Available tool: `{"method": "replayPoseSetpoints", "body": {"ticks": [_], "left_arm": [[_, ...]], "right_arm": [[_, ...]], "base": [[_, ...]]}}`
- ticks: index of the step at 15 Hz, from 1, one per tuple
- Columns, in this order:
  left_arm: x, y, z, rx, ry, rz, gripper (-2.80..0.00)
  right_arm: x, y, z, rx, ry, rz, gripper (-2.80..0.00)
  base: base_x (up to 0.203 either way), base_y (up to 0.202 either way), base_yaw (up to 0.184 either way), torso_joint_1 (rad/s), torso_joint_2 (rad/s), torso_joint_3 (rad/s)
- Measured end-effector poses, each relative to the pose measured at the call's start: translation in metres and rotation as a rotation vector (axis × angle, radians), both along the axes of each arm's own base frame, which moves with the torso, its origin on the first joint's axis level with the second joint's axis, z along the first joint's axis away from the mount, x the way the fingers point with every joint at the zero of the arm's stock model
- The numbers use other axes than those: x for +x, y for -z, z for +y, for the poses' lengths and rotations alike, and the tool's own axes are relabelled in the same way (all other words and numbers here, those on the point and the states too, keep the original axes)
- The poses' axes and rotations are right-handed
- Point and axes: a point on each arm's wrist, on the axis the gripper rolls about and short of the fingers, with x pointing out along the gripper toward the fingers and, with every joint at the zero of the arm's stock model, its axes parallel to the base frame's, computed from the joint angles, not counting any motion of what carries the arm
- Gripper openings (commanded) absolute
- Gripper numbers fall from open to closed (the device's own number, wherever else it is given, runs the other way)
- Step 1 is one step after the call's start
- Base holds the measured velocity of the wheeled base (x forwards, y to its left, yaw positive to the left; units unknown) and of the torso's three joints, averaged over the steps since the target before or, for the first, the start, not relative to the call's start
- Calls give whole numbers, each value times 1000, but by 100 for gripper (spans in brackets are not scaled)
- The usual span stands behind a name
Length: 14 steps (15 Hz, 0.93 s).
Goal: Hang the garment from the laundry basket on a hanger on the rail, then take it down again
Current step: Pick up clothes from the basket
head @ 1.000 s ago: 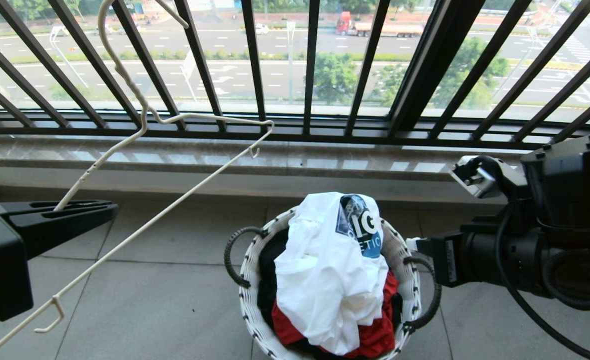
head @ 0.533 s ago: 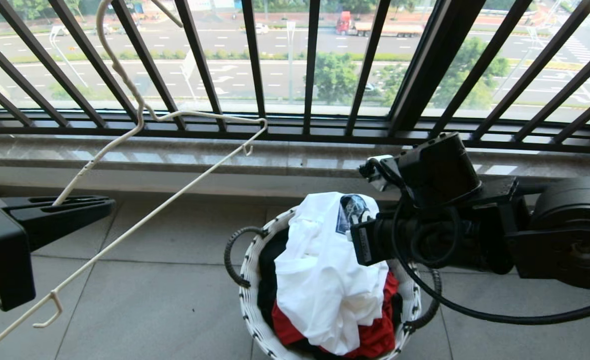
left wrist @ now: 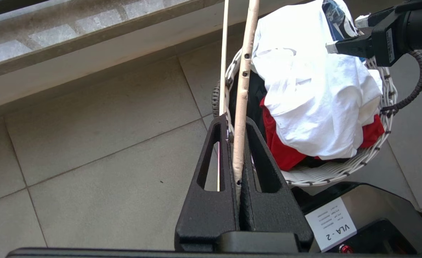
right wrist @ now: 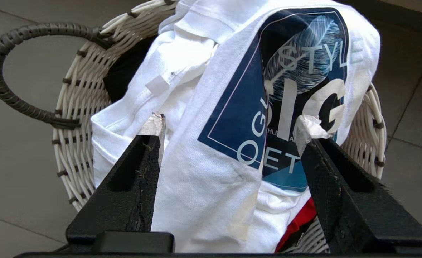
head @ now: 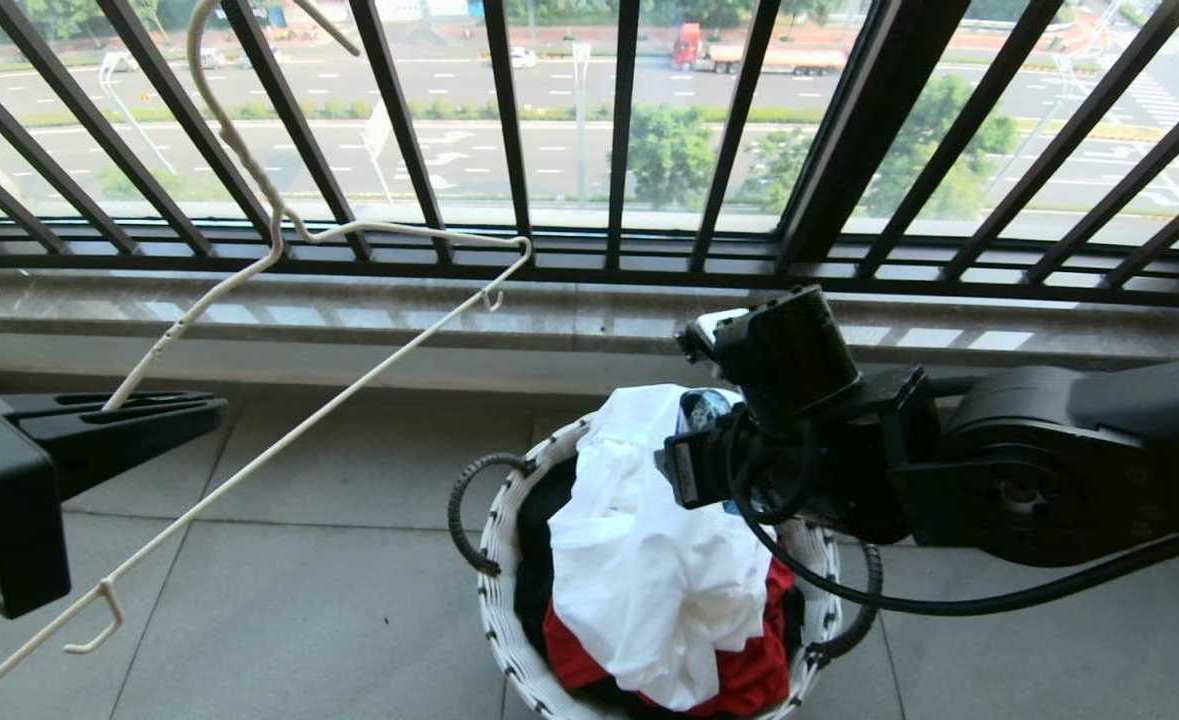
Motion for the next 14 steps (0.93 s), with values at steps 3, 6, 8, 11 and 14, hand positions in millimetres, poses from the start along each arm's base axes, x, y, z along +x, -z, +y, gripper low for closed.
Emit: {"method": "replayPoseSetpoints", "body": {"ticks": [3,6,8,11,14], "left_arm": [[0,1,0,1,2,1,-280],[0,1,0,3,3,2,-280],[0,1,0,3,3,1,-280],[-1,1,0,2,4,-1,-280],[-1,1,1,5,4,-4,-280]], "right_arm": [[1,8,10,-4,-6,-4,0],[6,22,14,-70,52,-7,0],[8,29,16,-112,71,-9,0],[10,38,17,-150,62,7,-280],[10,52,17,-219,35,31,-280]], "base": [[0,0,0,0,0,0],[0,0,0,0,0,0],[0,0,0,0,0,0],[0,0,0,0,0,0],[0,0,0,0,0,0]]}}
